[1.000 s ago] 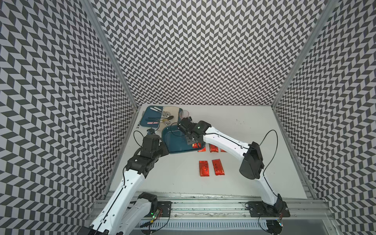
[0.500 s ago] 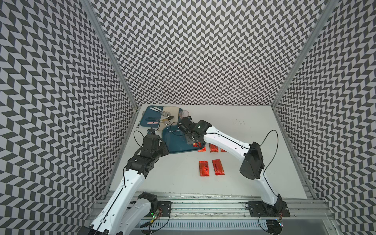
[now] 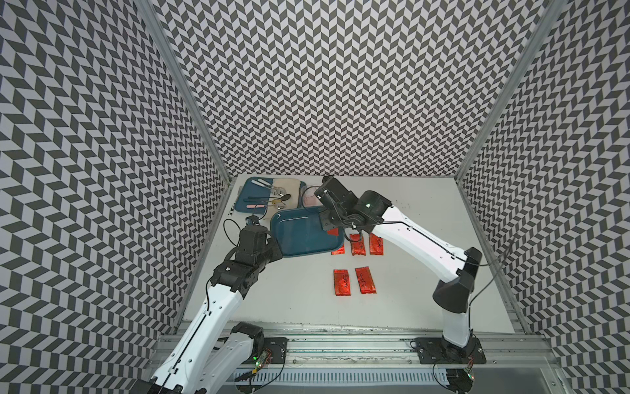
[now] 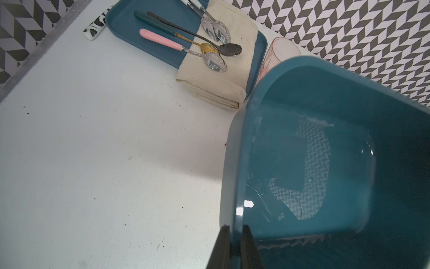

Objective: Take the tea bags out of the storage box
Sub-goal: Pick up the tea bag from the storage box, then place the tea bag at the center of the board.

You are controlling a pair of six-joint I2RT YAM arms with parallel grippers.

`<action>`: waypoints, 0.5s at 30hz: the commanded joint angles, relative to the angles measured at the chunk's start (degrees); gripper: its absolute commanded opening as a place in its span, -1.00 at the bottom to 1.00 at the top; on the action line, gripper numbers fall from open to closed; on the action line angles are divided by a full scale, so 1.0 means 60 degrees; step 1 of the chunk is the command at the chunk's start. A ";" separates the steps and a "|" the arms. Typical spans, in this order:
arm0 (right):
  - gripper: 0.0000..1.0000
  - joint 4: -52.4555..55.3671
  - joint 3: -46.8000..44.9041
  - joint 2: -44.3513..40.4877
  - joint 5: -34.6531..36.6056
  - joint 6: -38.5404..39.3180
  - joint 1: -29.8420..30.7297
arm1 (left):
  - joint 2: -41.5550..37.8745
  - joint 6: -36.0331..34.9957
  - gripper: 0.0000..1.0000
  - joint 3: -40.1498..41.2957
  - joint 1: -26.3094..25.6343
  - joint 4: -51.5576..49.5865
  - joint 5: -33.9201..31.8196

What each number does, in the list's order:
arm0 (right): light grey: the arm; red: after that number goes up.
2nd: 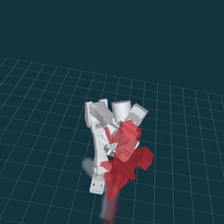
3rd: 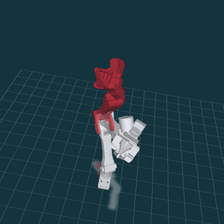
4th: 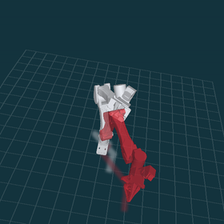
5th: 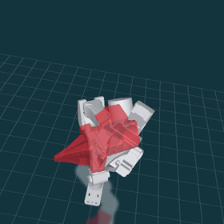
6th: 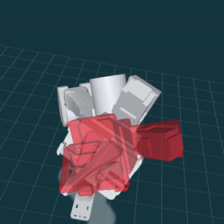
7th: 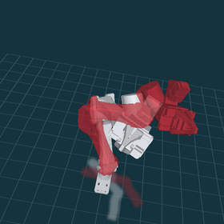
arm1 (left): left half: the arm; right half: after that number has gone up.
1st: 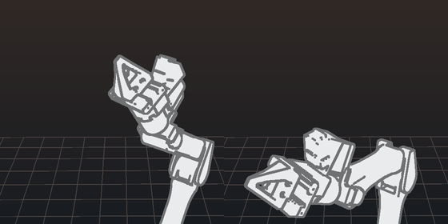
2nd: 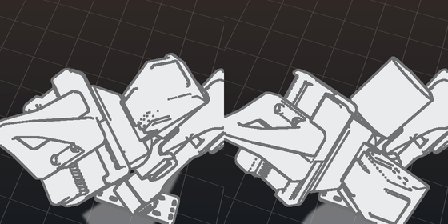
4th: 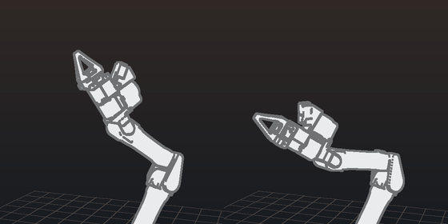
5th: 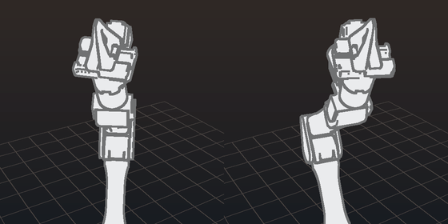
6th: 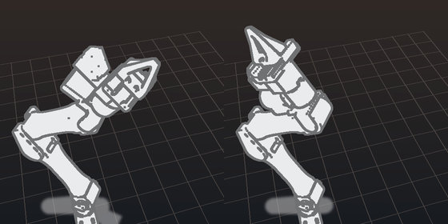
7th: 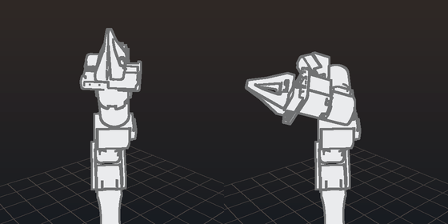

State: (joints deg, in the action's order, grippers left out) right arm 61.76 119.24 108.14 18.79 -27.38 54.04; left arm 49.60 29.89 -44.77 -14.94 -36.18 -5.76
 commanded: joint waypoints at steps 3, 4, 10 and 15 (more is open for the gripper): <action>-1.00 -0.0559 -0.3478 -0.1896 0.0409 0.0061 -0.0803 | -0.0150 0.0123 -1.00 -0.0060 -0.0016 0.0230 -0.0066; -1.00 -0.0722 -0.4224 -0.2234 0.0133 0.0035 -0.1079 | -0.0165 0.0125 -1.00 -0.0048 -0.0015 0.0243 -0.0066; -1.00 -0.2359 -0.8865 -0.3878 -0.0263 -0.0190 -0.1547 | -0.0200 0.0125 -1.00 -0.0052 -0.0030 0.0248 -0.0069; -1.00 -0.3342 -1.0882 -0.3840 -0.0751 -0.0308 -0.1529 | -0.0186 0.0120 -1.00 -0.0043 -0.0030 0.0257 -0.0050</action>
State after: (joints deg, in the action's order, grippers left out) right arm 49.41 56.75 86.94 16.43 -28.18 44.51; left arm 49.43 30.11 -44.77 -14.98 -36.18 -5.87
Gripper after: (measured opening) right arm 0.040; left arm 0.098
